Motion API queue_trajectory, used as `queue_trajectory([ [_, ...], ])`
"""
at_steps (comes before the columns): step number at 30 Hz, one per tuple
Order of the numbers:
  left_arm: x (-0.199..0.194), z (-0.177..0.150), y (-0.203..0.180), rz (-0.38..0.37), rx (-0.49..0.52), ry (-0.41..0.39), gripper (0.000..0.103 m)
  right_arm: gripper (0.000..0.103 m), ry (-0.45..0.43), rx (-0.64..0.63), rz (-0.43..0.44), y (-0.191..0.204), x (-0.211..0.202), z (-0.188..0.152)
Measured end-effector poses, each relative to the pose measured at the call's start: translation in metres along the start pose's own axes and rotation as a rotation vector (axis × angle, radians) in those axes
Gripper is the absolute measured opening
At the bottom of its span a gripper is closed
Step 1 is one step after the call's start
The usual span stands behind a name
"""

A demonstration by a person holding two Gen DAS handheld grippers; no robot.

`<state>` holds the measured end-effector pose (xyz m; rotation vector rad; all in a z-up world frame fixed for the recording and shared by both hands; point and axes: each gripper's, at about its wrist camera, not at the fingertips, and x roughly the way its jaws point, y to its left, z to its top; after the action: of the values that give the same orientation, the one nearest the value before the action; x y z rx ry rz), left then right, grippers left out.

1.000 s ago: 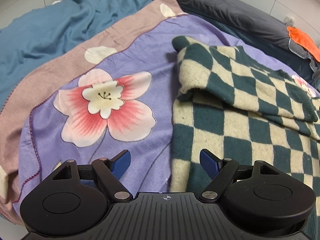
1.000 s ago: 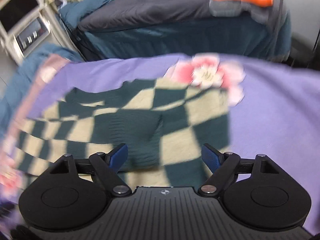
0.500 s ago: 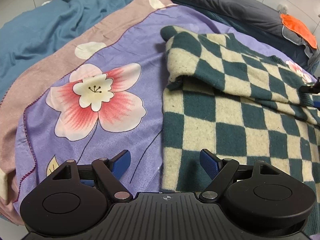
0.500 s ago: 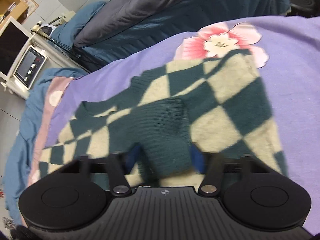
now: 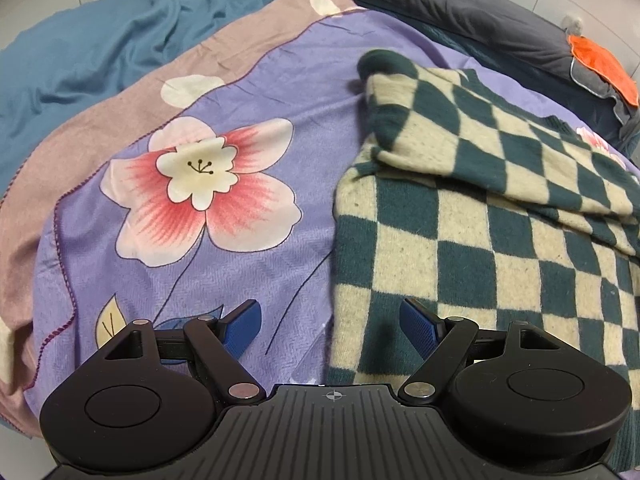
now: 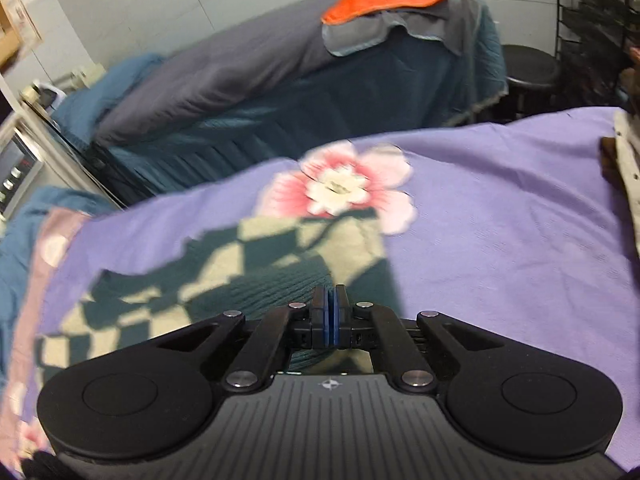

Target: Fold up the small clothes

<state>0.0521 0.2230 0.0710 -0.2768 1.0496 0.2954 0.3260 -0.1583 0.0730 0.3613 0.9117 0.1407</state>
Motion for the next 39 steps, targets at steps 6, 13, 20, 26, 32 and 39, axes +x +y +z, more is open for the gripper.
queue_trajectory([
  [6,0.003,0.003,0.004,0.018,-0.001,-0.001,0.103,0.005,0.089,0.016,-0.065,-0.014,0.023,-0.016],
  [13,0.001,0.043,-0.006,0.031,0.130,-0.143,0.103,0.063,0.041,-0.082,-0.069,-0.006,0.000,-0.022],
  [20,0.055,0.165,0.030,-0.370,-0.309,-0.100,0.103,0.073,0.071,-0.192,0.027,-0.002,-0.035,-0.042],
  [26,0.131,0.214,0.003,-0.371,-0.270,0.111,0.103,0.075,0.102,-0.185,0.023,-0.001,-0.047,-0.067],
  [32,0.139,0.224,-0.007,-0.477,-0.274,0.082,0.069,0.077,0.113,-0.151,0.013,-0.008,-0.056,-0.081],
  [39,0.108,0.232,-0.011,-0.381,-0.179,-0.170,0.061,0.078,0.105,-0.085,-0.013,-0.015,-0.059,-0.083],
])
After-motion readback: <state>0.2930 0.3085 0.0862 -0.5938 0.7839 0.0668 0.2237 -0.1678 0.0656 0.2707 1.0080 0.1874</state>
